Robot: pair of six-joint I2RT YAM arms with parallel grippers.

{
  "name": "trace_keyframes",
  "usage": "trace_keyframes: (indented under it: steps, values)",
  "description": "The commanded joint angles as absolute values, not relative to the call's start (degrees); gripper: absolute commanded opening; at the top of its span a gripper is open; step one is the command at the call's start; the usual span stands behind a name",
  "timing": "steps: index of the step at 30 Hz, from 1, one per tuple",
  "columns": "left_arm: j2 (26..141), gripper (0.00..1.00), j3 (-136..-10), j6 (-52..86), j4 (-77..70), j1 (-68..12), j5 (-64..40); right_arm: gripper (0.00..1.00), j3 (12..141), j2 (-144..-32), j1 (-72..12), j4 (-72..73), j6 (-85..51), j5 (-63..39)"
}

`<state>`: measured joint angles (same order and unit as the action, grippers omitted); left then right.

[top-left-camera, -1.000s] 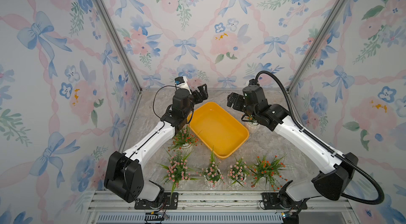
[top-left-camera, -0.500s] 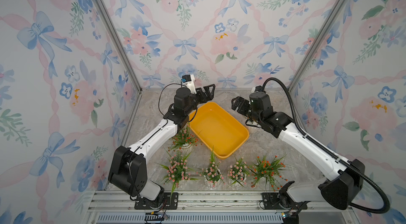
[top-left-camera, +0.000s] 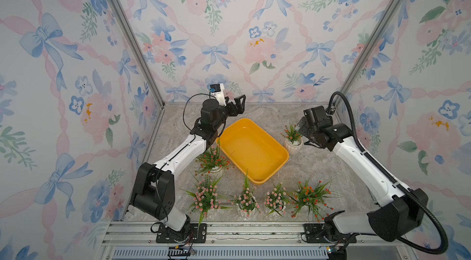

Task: Put the potted gypsophila into the storage box
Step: Pick up the baby's breath potted plant from the center of the board.

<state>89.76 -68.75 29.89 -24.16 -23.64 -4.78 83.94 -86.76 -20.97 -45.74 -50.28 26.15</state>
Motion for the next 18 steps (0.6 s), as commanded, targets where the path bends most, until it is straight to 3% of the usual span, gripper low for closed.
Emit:
trace_keyframes:
  steps: [1,14,18]
  values:
    - [91.15,0.96,-68.4,23.14,-24.76,-24.49,-5.3,0.99,79.56,-84.08,-18.39,-49.86,-52.81,25.09]
    - [98.26,0.98,-70.19,15.19,-22.02,-28.24,-7.98,0.88,75.1,-92.5,-10.22,-41.68,-48.8,11.46]
    - [100.67,0.98,-72.86,9.1,-15.83,-30.4,-6.88,0.78,75.54,-96.23,-9.41,-41.08,-48.2,8.49]
